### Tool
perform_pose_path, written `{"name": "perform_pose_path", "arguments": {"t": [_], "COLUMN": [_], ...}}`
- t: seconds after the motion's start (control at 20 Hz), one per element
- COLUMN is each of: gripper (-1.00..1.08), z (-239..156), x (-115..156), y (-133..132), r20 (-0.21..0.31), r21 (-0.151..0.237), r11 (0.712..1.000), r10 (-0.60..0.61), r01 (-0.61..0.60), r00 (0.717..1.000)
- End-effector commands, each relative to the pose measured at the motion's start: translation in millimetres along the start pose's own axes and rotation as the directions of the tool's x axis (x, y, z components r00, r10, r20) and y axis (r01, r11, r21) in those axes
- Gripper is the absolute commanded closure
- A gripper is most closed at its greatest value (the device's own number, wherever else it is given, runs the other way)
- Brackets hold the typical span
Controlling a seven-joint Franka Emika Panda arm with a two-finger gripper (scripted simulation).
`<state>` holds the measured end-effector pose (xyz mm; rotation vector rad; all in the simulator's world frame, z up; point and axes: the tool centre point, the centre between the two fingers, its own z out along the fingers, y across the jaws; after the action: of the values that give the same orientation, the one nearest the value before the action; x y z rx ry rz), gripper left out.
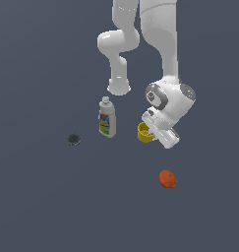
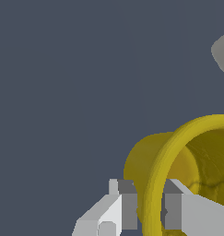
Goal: Pick up a designated object from a clutter of objects.
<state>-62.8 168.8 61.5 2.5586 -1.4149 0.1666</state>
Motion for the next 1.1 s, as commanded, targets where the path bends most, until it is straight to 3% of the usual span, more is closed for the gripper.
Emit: {"name": "perform_pose_path", "arguments": {"t": [0.0,0.5,1.05], "gripper": [1.08,1.08,1.08], "z": [-4.5,-43.4,-123.6], "x": [3.3,30.8,86.5], "y": [1.9,26.5,75.7], "r20": [0.0,0.0,0.003], "r21": [0.002,0.001,0.002], "r11": [1.0,1.0,1.0], "r10": [0.001,0.001,0.0], "r01": [-0.001,-0.001,0.0], "r00": [1.0,1.0,1.0]}}
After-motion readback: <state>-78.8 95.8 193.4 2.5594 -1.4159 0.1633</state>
